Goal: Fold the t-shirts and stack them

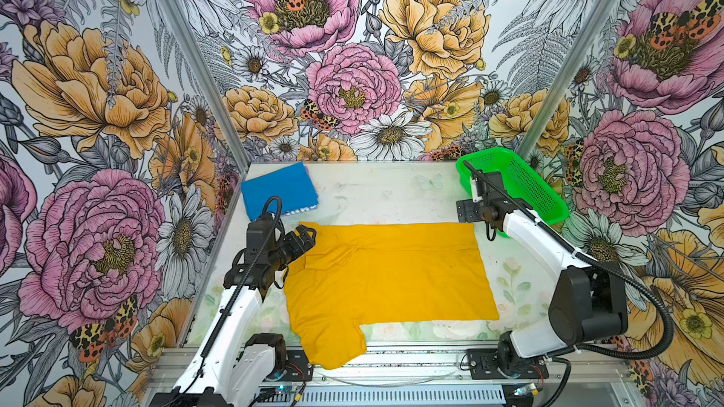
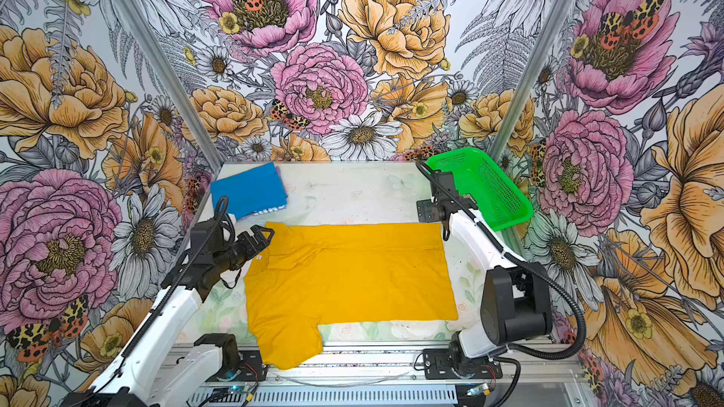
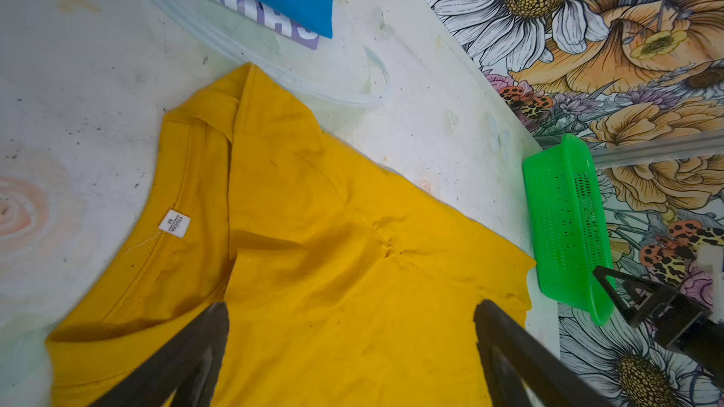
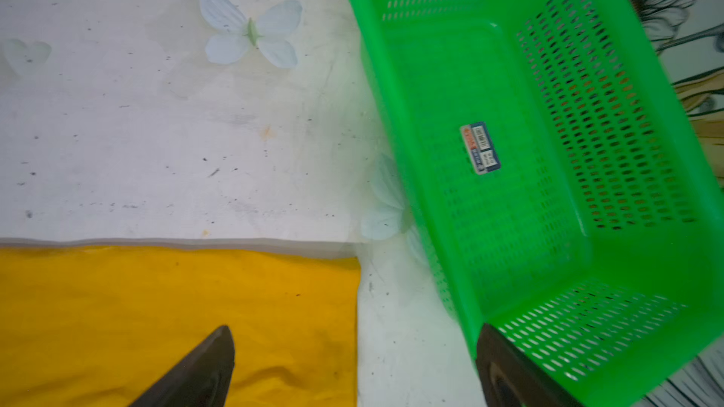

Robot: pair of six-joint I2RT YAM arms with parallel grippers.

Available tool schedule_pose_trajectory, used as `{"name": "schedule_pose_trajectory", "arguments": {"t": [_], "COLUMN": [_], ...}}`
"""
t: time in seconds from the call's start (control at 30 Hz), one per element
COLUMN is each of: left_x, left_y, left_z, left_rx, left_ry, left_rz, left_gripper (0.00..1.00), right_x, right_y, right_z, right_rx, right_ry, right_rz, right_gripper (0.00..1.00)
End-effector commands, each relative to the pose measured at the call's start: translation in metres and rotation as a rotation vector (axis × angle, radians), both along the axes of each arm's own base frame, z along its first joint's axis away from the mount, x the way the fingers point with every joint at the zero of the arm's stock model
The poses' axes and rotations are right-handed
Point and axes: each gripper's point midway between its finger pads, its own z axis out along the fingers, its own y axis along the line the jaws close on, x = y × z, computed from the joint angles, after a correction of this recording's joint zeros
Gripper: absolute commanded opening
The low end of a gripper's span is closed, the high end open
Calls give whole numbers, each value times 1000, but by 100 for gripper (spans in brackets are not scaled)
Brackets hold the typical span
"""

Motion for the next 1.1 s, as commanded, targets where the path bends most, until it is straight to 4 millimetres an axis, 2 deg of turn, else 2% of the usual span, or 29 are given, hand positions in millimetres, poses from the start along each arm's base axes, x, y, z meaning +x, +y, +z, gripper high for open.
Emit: {"name": "schedule_pose_trajectory", "arguments": {"t": [0.0,0.27,0.37,0.43,0.53,0.7,0.93,1.07], "left_x": [12,29,22,14,5,-1,4,6], "left_y": [-8,-12,-7,2,10,28,55,65], "left_z": [7,-36,-50,-56,-59,-65,-56,-50], "left_rx": [-18,-55,-54,-28,-18,-38,-75,-92], "left_ry": [-22,118,160,174,187,209,177,155], "left_rz": [-61,-53,-16,30,53,133,186,198], "left_gripper": [99,99,99,99,99,99,99,99], "right_x": [-16,-17,-21,-26,-39,-74,-115,-127], "right_y": [34,43,51,64,102,193,315,369], "right_z": [-27,-69,-75,-72,-58,-41,-55,-66], "right_rx": [196,273,307,334,359,442,444,435], "right_ry": [141,267,291,296,284,308,394,412], "right_rz": [35,-35,-30,24,162,413,622,682], "right_gripper": [96,93,93,91,88,69,40,34]}}
